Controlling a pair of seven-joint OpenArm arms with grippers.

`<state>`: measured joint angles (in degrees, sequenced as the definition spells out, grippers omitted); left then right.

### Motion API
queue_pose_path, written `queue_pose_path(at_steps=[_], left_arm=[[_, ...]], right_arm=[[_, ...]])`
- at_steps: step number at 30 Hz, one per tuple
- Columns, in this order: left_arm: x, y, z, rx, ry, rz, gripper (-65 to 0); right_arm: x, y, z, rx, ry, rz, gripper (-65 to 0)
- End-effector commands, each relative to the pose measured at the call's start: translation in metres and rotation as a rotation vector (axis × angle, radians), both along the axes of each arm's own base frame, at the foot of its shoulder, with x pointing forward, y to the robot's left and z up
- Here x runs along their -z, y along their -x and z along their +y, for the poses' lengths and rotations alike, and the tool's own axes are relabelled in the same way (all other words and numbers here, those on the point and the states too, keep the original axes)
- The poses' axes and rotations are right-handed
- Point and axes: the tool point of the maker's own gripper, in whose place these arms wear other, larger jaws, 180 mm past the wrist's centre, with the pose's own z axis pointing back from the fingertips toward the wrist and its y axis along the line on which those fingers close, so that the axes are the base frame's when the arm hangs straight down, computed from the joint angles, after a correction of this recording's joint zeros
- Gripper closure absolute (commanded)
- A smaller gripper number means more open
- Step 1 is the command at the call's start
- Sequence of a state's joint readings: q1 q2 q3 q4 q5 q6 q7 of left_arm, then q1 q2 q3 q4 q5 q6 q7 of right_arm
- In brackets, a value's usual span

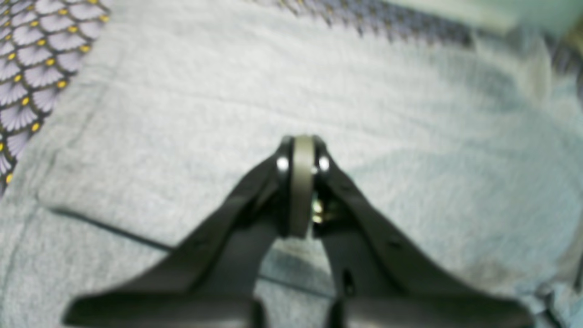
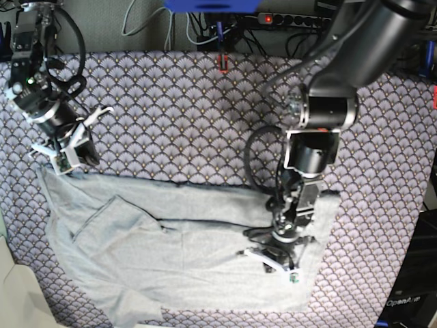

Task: Fold the T-shirt properly

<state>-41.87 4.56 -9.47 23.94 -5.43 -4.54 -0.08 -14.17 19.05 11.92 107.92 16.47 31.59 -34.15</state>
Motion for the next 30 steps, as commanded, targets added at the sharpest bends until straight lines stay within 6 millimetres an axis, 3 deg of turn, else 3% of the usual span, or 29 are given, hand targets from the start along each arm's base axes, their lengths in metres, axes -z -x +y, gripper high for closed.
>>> queue_pose_path(at_steps=[1, 3, 4, 7, 15, 20, 27, 30], left_arm=[[-0.018, -0.009, -0.002, 0.011, 0.007, -0.031, 0.0], [0.003, 0.003, 0.013, 0.014, -0.017, 0.049, 0.0], [0.004, 0.005, 0.016, 0.014, -0.024, 0.058, 0.0], [0.019, 0.022, 0.014, 0.061, -0.021, 0.090, 0.0], [0.015, 0.048, -0.056, 0.347, -0.144, 0.093, 0.0], [0.017, 0.060, -0.098, 0.465, -0.200, 0.083, 0.0], [0.017, 0.061, -0.104, 0.483, -0.202, 0.082, 0.0], [0.030, 0.067, -0.105, 0.495, -0.208, 0.116, 0.0]], right_arm=[[-0.015, -0.007, 0.002, -0.018, -0.001, -0.052, 0.0], [-0.019, -0.011, 0.003, -0.019, -0.003, -0.065, -0.1], [-0.022, -0.014, 0.005, -0.021, -0.006, -0.075, -0.1], [-0.026, -0.021, 0.013, -0.041, -0.013, -0.090, -0.1], [-0.025, -0.022, 0.032, -0.092, -0.027, -0.087, -0.1], [-0.025, -0.022, 0.032, -0.090, -0.027, -0.087, -0.1], [-0.025, -0.022, 0.030, -0.091, -0.021, -0.088, -0.1], [-0.025, -0.022, 0.031, -0.090, -0.024, -0.088, -0.1]])
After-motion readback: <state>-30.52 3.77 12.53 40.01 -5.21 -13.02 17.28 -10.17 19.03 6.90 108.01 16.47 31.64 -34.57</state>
